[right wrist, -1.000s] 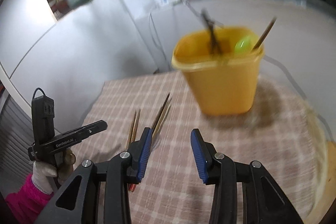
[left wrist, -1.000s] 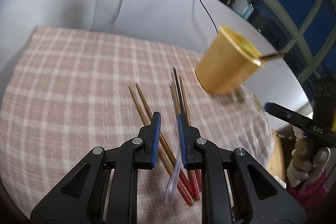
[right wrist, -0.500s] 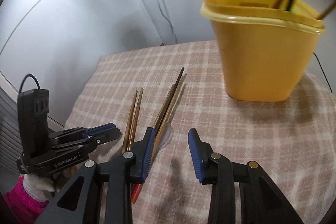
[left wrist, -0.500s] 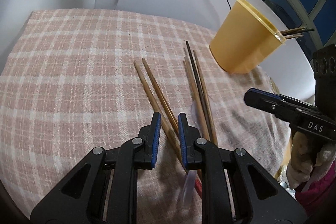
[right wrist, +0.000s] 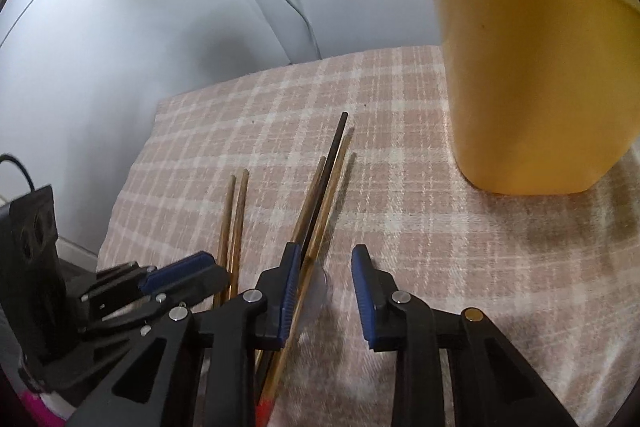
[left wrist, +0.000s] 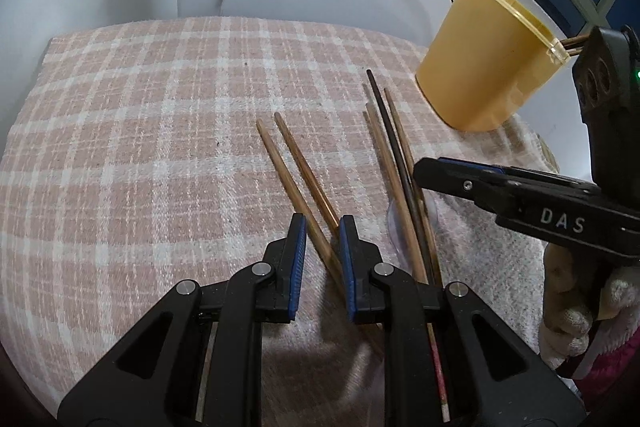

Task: Organize utensils
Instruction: 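Move both tools back toward the remaining chopsticks on the cloth, then grasp a wooden chopstick with the left tool while the right tool grasps another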

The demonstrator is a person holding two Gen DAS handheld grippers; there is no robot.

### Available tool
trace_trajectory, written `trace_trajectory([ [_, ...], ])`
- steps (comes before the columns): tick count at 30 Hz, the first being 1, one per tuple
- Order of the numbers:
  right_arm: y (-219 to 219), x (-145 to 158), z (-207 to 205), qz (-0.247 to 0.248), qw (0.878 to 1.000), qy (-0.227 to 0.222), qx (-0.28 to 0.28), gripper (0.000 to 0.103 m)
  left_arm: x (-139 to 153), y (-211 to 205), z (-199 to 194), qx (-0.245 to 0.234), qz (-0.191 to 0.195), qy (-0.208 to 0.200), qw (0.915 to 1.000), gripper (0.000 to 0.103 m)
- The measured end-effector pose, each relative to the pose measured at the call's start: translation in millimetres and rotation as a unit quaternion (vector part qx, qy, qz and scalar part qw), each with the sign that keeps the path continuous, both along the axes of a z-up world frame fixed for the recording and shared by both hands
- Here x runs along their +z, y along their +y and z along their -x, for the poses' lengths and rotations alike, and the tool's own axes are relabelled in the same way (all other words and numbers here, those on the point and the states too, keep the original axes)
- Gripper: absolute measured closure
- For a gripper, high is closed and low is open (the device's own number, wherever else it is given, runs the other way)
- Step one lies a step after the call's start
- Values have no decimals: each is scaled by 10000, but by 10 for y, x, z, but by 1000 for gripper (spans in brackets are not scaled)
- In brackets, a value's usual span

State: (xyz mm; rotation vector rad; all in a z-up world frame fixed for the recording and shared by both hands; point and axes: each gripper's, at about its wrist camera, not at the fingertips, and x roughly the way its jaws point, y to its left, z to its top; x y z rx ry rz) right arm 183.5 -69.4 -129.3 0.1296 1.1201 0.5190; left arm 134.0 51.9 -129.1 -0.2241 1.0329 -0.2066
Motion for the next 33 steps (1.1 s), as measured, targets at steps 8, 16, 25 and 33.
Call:
trace_trajectory([
  [8, 79, -56, -121, 76, 9999, 104, -57, 86, -18, 88, -47, 43, -53, 17, 10000, 88],
  [16, -40, -101, -146, 97, 9996, 216, -161, 94, 26, 155, -19, 9, -93, 52, 9999, 88],
  [25, -103, -79, -129, 135, 9997, 182, -85, 94, 37, 230, -328, 123, 143, 403, 9990, 87],
  [33, -35, -10, -102, 105, 9998, 144, -86, 98, 55, 381, -380, 232, 369, 449, 9980, 96],
])
